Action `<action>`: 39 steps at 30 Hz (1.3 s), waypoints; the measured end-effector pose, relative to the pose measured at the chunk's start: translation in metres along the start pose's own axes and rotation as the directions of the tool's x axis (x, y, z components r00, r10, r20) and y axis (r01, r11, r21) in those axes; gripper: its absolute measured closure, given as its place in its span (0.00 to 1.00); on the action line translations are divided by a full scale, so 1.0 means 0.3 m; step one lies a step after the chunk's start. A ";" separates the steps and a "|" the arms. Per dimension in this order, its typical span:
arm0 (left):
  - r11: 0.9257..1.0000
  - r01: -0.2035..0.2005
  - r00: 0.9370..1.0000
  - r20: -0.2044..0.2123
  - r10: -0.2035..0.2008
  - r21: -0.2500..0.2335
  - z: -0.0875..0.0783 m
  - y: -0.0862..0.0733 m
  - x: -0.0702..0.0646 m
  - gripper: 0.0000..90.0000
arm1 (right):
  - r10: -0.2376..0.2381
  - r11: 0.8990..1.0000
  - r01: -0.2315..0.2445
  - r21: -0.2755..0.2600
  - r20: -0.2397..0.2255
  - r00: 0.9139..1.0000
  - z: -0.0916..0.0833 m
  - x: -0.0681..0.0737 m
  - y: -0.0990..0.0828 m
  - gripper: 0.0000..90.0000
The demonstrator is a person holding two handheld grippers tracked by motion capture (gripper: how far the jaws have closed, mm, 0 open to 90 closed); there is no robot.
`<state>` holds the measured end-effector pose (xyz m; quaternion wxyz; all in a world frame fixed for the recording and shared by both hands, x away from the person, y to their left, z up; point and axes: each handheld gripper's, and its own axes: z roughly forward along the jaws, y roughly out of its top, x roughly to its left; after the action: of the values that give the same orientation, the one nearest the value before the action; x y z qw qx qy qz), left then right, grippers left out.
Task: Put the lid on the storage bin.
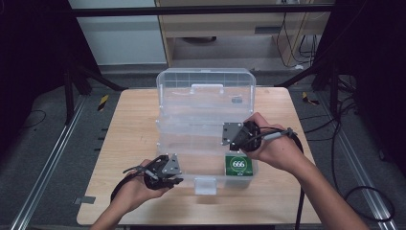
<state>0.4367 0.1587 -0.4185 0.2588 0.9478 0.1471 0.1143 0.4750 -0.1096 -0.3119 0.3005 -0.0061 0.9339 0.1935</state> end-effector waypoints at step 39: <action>0.999 -0.031 0.999 -0.036 0.031 -0.023 0.005 -0.004 -0.007 0.80 | 0.009 0.998 -0.008 -0.059 0.007 1.000 -0.017 0.088 -0.038 0.93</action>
<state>0.4349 0.1582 -0.4206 0.2657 0.9446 0.1356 0.1367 0.4520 -0.1193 -0.3270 0.3026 -0.0103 0.9268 0.2222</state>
